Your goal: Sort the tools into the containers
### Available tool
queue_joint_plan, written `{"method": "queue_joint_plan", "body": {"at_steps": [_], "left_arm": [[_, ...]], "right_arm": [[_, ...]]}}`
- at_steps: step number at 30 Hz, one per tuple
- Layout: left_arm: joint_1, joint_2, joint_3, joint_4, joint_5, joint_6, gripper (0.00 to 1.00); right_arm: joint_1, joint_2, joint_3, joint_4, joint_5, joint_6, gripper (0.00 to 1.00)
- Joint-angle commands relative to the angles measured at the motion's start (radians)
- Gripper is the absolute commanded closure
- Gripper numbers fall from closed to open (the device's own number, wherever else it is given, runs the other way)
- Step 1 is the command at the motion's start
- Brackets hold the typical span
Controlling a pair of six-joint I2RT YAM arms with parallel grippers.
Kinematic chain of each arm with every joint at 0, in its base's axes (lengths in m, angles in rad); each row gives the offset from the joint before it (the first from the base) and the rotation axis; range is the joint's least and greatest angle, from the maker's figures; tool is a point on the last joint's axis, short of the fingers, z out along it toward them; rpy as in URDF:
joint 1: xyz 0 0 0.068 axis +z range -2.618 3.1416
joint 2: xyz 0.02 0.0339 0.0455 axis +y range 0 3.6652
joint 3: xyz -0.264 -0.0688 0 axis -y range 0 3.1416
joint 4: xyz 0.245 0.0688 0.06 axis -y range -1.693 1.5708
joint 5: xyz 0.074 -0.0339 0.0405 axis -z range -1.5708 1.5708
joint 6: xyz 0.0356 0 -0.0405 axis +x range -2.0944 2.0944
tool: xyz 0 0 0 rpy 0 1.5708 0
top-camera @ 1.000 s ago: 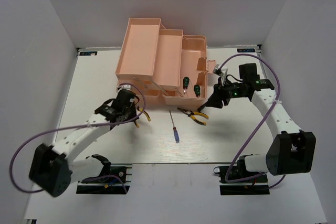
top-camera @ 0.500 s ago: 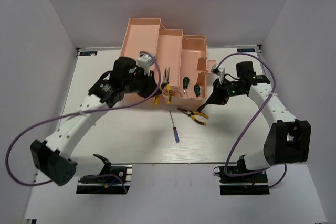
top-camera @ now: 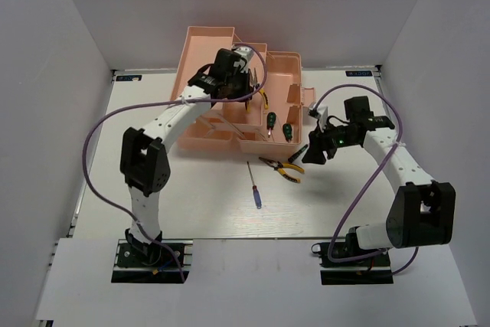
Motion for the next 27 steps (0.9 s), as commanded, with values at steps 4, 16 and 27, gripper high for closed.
{"method": "queue_joint_plan", "body": {"at_steps": [4, 16, 27], "left_arm": [[0.006, 0.053, 0.178, -0.072, -0.131, -0.002, 0.39], [-0.038, -0.261, -0.002, 0.006, 0.008, 0.09, 0.27], [-0.06, -0.766, -0.613, -0.06, -0.05, 0.027, 0.25]], "right_arm": [[0.015, -0.024, -0.081, 0.002, -0.002, -0.235, 0.41], [0.196, 0.065, -0.185, 0.118, 0.144, -0.263, 0.36], [0.335, 0.102, -0.319, 0.458, 0.486, -0.047, 0.35]]}}
